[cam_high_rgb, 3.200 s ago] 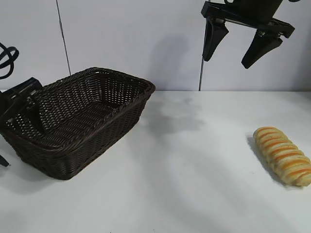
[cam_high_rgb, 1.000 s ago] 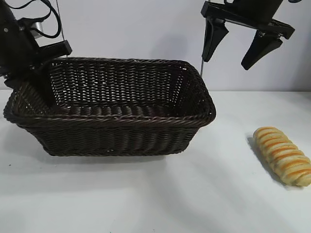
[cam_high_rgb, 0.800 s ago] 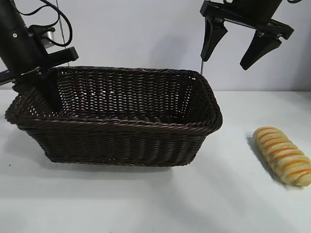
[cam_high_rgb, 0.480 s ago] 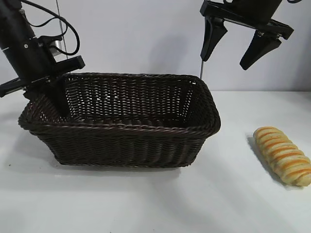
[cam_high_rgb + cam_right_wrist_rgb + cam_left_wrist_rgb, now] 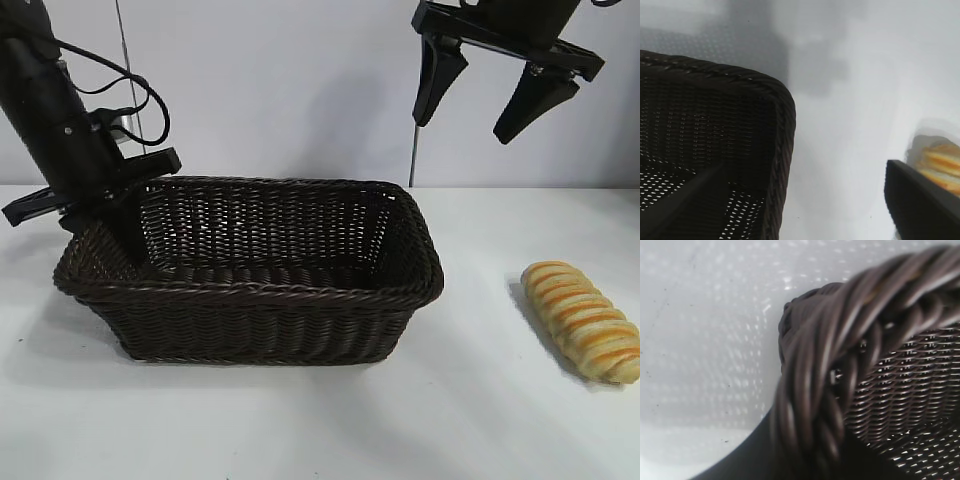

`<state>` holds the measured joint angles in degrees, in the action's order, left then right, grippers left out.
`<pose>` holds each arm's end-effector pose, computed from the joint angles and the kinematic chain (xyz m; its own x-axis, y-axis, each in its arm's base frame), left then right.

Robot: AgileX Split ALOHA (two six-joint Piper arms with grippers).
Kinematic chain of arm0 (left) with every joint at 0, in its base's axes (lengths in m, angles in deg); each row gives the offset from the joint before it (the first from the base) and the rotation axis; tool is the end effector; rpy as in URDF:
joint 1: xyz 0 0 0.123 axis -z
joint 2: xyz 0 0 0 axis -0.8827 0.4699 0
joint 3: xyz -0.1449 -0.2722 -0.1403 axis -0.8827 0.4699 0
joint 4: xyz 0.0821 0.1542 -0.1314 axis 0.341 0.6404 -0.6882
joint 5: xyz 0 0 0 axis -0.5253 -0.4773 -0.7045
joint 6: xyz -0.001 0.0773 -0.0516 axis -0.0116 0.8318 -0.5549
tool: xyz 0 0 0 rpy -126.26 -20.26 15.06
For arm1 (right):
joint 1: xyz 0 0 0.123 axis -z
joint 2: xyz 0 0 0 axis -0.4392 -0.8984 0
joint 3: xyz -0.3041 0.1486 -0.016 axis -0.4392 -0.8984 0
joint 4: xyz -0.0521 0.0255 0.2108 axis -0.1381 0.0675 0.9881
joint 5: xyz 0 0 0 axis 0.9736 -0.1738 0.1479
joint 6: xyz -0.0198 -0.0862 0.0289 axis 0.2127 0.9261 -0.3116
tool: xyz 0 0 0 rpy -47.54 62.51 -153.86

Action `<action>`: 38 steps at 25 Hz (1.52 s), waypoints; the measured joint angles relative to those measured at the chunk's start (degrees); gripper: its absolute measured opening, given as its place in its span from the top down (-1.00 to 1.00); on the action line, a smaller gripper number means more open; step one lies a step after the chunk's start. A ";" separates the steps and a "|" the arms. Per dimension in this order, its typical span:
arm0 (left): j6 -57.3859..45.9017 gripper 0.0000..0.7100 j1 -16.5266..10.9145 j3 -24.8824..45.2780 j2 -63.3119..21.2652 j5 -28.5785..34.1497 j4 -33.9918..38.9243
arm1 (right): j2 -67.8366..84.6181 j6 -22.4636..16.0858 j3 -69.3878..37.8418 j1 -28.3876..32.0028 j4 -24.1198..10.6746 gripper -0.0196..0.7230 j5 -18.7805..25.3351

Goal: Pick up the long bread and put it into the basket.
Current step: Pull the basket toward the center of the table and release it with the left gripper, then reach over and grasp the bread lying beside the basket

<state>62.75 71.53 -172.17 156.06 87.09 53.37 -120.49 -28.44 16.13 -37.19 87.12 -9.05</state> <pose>0.4207 -0.1033 0.2114 -0.9962 0.0866 -0.0035 0.0825 0.9348 -0.3455 0.3964 0.0971 0.3410 -0.9374 -0.1149 -0.3287 -0.1922 0.9579 0.2132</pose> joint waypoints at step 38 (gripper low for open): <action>-0.79 -0.52 3.46 4.16 -18.84 3.10 -5.17 | 0.00 0.00 0.00 0.00 0.00 -0.70 0.05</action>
<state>61.96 74.99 -168.01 137.22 90.18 48.20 -120.49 -28.44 16.13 -37.19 87.12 -9.00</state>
